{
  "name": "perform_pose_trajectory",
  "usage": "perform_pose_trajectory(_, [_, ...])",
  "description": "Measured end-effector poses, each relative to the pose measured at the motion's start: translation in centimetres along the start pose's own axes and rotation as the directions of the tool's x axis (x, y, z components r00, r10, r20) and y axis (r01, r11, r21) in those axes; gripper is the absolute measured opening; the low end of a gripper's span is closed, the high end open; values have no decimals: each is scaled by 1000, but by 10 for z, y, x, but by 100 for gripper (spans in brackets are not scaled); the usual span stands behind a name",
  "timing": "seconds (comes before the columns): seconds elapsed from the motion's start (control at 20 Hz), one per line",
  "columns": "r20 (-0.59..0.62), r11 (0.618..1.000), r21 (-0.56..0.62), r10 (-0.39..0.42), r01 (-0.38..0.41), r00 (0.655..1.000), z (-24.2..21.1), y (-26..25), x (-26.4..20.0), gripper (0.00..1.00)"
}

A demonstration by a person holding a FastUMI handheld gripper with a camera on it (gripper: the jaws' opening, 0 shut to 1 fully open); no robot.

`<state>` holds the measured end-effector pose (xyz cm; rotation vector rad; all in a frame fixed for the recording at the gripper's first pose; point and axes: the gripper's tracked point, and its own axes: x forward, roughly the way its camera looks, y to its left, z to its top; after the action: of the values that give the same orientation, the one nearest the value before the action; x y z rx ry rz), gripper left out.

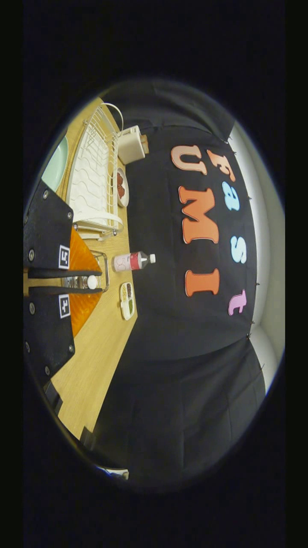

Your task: Take the plate from the dish rack, then take the spoon from the basket and place it into the plate.

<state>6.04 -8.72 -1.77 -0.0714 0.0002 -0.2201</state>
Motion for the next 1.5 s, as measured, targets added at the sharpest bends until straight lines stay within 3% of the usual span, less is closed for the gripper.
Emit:
perform_pose_trajectory(0.8, [150, 999, -4, 42, -42, 988, 70, 20, -90, 7])
perform_pose_trajectory(1.15, [158, 994, -33, 112, -108, 981, 63, 55, -142, 7])
perform_pose_trajectory(1.5, [132, 972, -47, 236, -231, 963, 41, 108, -175, 7])
